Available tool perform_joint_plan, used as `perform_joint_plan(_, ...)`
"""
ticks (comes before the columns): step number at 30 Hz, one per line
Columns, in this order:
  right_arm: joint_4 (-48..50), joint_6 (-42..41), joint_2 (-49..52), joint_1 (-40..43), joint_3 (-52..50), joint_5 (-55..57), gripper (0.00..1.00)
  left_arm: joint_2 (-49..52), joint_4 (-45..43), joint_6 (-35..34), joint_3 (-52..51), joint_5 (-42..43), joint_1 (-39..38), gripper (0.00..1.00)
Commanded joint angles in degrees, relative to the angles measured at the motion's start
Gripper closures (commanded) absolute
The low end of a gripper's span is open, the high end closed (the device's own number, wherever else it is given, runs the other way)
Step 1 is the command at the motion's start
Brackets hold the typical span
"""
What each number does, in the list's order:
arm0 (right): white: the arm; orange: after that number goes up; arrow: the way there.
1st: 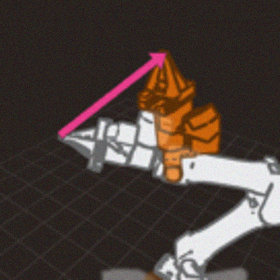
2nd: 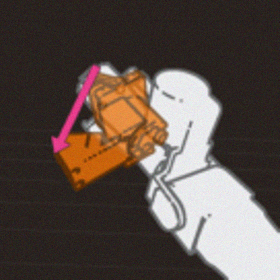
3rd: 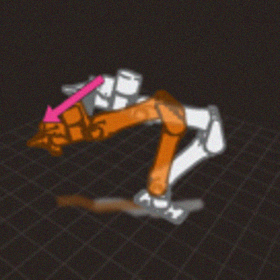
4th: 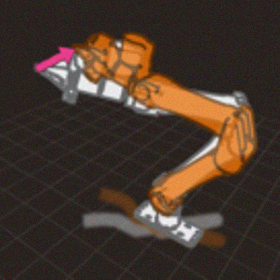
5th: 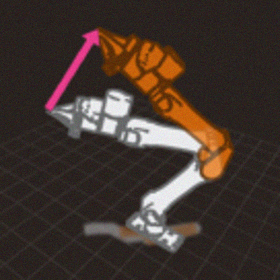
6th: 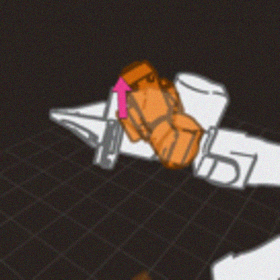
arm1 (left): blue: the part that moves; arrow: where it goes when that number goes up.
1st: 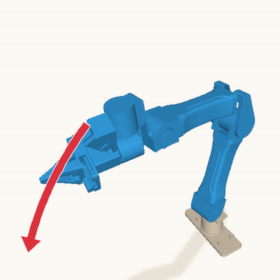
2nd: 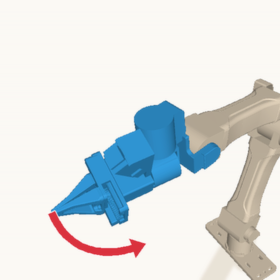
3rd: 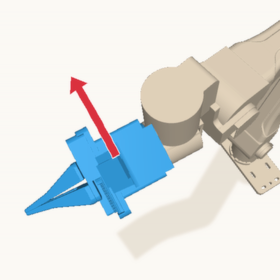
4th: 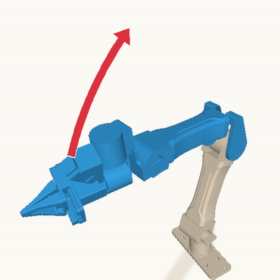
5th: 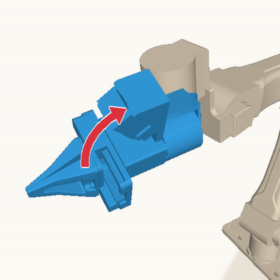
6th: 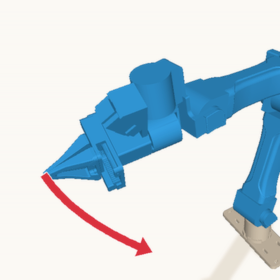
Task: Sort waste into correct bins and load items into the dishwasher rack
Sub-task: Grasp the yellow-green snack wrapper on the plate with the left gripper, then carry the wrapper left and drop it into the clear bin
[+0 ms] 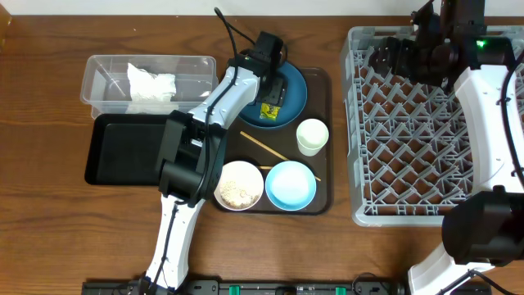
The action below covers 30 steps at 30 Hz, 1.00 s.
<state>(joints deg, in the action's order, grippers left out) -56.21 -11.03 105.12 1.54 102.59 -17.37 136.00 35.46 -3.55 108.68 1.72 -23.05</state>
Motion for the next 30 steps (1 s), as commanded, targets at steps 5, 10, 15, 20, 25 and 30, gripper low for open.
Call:
perform_joint_plan(5, -0.1, 1.0, -0.9, -0.1, 0.9, -0.4, 0.01, 1.6, 0.9, -0.6, 0.3, 0.9, -0.7, 0.81)
perform_joint_plan(10, -0.2, 1.0, -0.9, -0.1, 0.9, -0.4, 0.01, 0.1, 1.6, -1.7, 1.0, 0.9, -0.6, 0.94)
perform_joint_plan(15, -0.2, 1.0, -0.9, -0.1, 0.9, -0.4, 0.01, -8.5, 3.3, -5.0, 1.9, 0.6, 1.9, 0.94)
perform_joint_plan(20, -0.2, 1.0, -0.9, -0.1, 0.9, -0.5, 0.01, -18.8, 7.4, -5.8, 1.9, -2.6, 7.7, 0.94)
perform_joint_plan(25, -0.2, 1.0, -0.9, -0.1, 0.9, -0.5, 0.01, -22.2, 13.6, -5.7, 1.9, -8.9, 14.9, 0.94)
perform_joint_plan(30, -0.2, 1.0, -0.9, -0.1, 0.9, -0.4, 0.01, -20.2, 15.1, -5.8, 0.0, -8.6, 21.3, 0.94)
